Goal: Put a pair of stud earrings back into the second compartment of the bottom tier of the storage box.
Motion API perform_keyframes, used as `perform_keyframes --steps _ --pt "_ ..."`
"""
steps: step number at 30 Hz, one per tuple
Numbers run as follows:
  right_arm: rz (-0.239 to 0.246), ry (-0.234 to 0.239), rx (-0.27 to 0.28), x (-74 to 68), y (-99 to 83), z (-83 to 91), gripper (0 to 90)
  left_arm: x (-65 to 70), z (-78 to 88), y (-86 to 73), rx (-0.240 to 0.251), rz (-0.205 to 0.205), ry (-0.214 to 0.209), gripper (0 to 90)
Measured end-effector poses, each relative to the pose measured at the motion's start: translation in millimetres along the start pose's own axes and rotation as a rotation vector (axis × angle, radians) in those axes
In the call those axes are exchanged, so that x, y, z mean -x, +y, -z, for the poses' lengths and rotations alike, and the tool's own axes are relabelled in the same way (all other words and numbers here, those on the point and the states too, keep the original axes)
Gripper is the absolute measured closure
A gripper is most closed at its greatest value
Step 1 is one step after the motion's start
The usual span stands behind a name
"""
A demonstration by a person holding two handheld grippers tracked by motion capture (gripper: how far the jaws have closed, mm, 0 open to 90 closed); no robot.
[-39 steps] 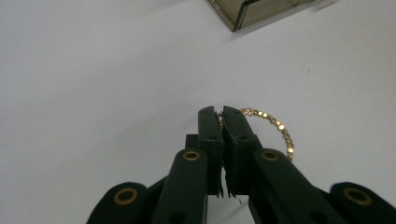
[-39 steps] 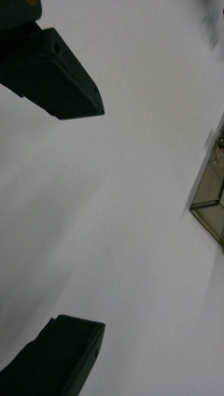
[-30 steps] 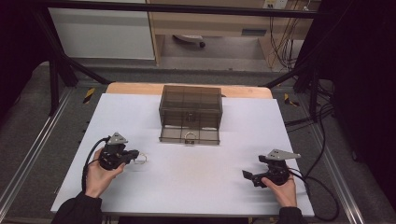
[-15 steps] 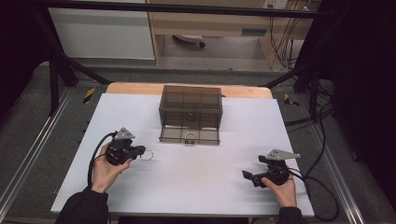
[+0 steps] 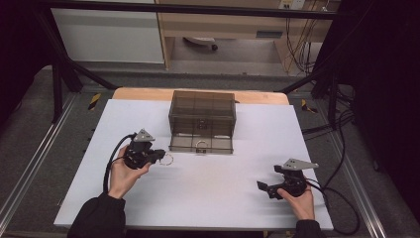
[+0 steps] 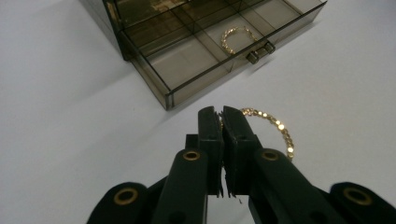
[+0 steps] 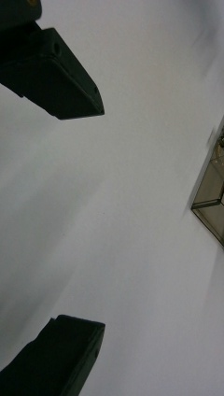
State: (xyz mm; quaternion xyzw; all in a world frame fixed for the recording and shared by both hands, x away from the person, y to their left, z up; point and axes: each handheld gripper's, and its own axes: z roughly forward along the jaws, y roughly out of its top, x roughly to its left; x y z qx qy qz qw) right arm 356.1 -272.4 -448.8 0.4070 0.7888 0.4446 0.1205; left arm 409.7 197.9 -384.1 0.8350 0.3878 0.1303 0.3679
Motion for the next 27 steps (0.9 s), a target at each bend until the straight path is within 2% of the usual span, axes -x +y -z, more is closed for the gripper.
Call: perform_keyframes --steps 27 --pt "0.005 0.000 0.000 0.3 -0.1 0.2 0.6 25.9 -24.6 49.5 0.000 -0.063 -0.024 86.6"
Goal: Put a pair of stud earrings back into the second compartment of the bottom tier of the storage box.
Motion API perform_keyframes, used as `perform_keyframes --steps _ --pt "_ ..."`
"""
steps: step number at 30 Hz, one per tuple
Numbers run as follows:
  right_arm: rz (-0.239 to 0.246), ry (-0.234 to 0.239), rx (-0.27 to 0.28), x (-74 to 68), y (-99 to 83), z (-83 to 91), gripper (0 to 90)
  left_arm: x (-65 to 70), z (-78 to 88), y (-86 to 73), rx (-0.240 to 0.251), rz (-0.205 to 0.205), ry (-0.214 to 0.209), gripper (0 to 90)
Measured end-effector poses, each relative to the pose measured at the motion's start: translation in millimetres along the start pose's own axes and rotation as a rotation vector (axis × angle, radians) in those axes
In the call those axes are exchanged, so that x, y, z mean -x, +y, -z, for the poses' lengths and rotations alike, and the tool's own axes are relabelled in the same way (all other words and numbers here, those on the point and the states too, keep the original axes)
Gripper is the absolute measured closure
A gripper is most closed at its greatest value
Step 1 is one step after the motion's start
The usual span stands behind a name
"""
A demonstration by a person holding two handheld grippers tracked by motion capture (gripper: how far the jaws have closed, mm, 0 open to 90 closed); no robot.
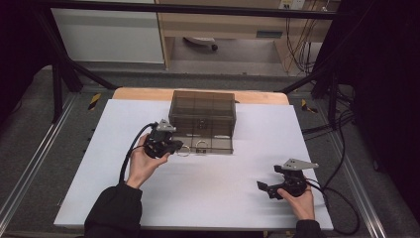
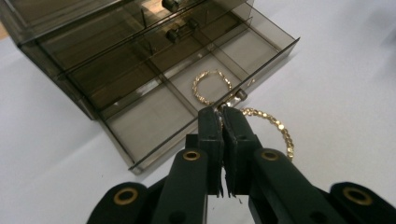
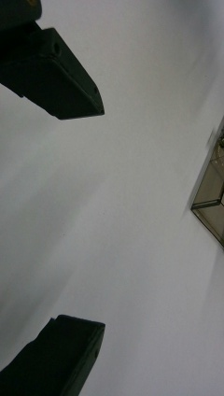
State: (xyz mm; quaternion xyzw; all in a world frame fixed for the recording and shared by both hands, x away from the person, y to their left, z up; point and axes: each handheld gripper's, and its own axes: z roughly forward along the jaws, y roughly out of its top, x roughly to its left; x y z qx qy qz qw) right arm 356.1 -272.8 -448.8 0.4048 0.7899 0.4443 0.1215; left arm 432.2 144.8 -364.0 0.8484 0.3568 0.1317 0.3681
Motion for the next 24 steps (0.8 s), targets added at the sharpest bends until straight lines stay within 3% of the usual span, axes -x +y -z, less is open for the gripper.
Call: perform_keyframes --steps 12,24 --pt "-0.001 0.001 -0.002 0.0 0.1 0.3 0.6 7.4 -17.4 20.4 -0.010 -0.016 -0.003 86.6" --pt "-0.005 0.002 0.001 0.1 0.0 0.6 0.6 6.1 -35.5 35.6 -0.014 -0.001 0.005 86.6"
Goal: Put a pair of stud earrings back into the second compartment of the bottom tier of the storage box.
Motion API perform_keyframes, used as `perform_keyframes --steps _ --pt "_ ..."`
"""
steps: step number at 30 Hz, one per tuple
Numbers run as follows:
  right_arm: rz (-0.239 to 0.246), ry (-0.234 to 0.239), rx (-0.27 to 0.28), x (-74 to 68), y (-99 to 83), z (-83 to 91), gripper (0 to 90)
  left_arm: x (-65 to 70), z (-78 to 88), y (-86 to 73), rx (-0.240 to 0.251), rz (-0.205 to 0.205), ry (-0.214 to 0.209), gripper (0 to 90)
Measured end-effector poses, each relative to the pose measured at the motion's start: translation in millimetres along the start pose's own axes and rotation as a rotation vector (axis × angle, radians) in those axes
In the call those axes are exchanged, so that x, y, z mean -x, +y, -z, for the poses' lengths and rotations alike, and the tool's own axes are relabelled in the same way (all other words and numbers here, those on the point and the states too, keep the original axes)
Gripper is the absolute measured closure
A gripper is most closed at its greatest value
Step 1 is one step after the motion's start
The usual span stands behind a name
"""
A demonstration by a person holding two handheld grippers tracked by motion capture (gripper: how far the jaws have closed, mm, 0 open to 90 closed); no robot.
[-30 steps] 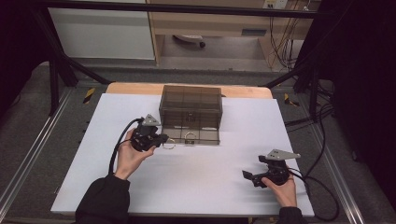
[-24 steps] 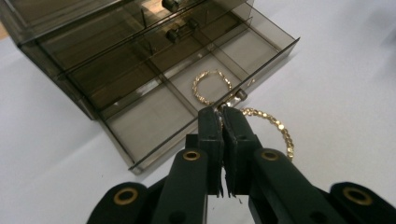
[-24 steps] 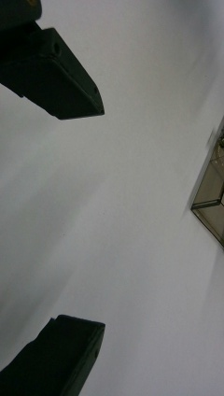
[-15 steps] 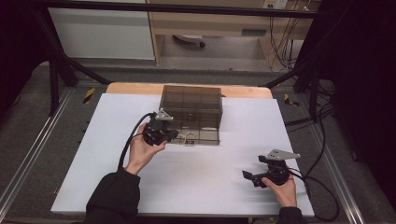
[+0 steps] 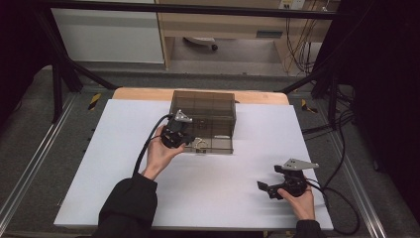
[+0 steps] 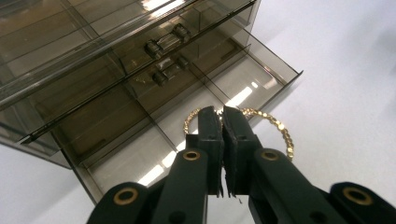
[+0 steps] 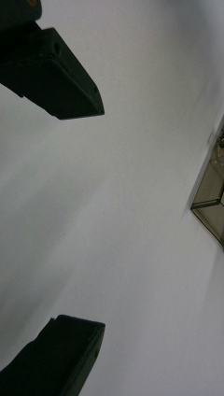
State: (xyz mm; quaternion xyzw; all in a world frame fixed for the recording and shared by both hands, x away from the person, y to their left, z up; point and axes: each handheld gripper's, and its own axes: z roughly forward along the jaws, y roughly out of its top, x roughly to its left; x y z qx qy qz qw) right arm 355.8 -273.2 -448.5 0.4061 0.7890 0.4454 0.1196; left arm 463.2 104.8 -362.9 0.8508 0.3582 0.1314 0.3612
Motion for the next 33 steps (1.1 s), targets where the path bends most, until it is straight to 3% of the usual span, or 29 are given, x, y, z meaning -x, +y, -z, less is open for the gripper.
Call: perform_keyframes --steps 10,23,33 --pt "0.004 -0.001 -0.002 0.3 -0.1 0.0 0.6 -2.8 -20.0 9.6 -0.019 0.005 0.034 86.6" --pt "0.005 0.001 -0.001 0.5 -0.3 -0.1 0.6 -14.2 -48.7 4.0 -0.046 0.010 0.068 86.5" --pt "0.005 0.001 0.001 1.1 -0.4 0.6 0.6 -14.4 -67.9 -0.7 -0.071 0.004 0.074 86.4"
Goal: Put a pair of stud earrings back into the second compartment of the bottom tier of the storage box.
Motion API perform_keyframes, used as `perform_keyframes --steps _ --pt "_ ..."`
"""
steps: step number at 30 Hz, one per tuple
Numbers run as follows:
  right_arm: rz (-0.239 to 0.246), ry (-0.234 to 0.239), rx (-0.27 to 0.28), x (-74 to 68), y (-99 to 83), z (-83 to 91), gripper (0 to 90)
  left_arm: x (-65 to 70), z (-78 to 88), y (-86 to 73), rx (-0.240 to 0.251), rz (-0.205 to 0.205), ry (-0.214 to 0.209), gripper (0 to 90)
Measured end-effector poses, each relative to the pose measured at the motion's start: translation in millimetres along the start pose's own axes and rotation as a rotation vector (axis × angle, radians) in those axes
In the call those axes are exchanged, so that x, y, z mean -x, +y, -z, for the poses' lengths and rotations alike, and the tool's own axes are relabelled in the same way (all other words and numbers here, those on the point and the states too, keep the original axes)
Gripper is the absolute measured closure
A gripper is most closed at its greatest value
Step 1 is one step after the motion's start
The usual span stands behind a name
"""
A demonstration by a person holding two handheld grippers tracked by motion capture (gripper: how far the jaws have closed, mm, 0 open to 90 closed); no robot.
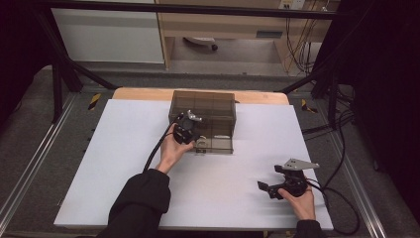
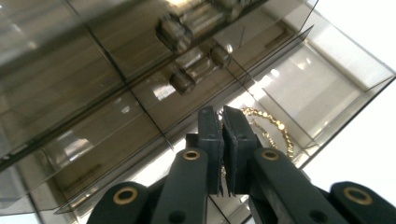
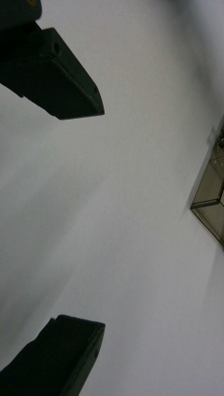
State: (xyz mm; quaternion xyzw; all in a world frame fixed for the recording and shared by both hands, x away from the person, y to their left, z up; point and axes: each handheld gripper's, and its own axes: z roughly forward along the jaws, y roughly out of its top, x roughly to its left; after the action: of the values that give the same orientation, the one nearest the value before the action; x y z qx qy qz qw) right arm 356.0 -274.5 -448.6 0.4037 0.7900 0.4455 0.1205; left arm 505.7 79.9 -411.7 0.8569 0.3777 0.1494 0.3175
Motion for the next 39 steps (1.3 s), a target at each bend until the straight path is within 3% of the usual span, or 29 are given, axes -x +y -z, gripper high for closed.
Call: perform_keyframes --steps 9,14,19,28,33,39 --pt "-0.007 0.000 0.003 0.1 -0.4 0.3 0.6 2.7 -12.9 -2.8 -0.022 -0.007 -0.005 86.3" --pt "-0.007 0.001 0.003 0.2 -0.4 0.5 0.6 4.6 -10.1 -2.6 -0.008 -0.002 -0.011 81.6" --pt "-0.008 0.002 0.005 0.2 -0.3 0.6 0.6 3.3 -0.1 -4.3 0.008 0.010 -0.026 74.0" --pt "-0.009 0.000 0.005 0.0 -0.3 1.1 0.6 6.5 25.2 -11.2 0.045 -0.024 -0.046 63.0" --pt "-0.008 0.000 0.008 0.1 -0.2 1.4 0.6 9.8 39.6 -17.4 0.064 -0.046 -0.031 52.3" --pt "-0.008 0.002 0.011 0.0 -0.1 1.4 0.6 9.0 58.5 -31.7 0.081 -0.040 -0.031 38.0"
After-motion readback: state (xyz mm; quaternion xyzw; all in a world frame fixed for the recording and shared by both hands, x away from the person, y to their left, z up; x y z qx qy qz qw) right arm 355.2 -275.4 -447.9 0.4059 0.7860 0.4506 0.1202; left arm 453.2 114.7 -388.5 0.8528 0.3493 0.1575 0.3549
